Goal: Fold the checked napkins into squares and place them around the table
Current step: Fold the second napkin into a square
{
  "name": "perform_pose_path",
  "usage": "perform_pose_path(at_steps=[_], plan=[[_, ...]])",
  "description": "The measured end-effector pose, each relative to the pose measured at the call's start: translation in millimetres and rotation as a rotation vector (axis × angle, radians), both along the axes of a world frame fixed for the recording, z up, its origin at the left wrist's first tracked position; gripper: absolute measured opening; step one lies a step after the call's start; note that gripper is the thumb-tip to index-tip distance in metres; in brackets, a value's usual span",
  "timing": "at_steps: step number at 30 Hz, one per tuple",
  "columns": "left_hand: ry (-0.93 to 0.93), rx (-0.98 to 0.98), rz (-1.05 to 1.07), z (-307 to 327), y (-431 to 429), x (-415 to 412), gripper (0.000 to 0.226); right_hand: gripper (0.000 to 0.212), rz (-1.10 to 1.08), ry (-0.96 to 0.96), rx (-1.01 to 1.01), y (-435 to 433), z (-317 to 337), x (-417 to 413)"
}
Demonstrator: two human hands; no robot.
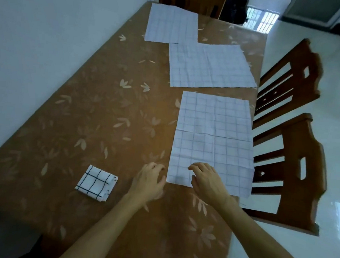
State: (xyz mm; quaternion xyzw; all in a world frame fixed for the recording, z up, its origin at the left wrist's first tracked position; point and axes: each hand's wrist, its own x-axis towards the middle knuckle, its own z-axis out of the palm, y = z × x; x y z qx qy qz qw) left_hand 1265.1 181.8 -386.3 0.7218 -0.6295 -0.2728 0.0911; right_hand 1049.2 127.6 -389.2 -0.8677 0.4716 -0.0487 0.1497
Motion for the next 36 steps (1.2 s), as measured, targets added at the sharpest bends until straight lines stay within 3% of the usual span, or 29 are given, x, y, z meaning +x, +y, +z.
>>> perform_pose_path(at_steps=[7,14,20,25,30,36], plan=[[0.011,0.117,0.033,-12,-36,-94,0.045,0.033,-0.105,-0.003,0.063,-34,-19,-101],[-0.211,0.242,0.279,-34,-65,-155,0.082,0.027,-0.252,0.068,0.224,-69,-39,-179],[-0.283,0.265,0.300,-46,-66,-155,0.097,0.023,-0.399,-0.161,0.527,-90,-45,-191],[-0.313,0.275,0.295,-41,-68,-155,0.095,0.038,-0.468,-0.283,0.542,-92,-40,-191],[-0.180,0.275,0.312,-23,-63,-161,0.068,0.037,-0.330,-0.468,0.659,-96,-8,-187],[-0.038,0.190,0.186,2,-42,-161,0.065,0.029,-0.202,-0.522,0.434,-92,36,-164]])
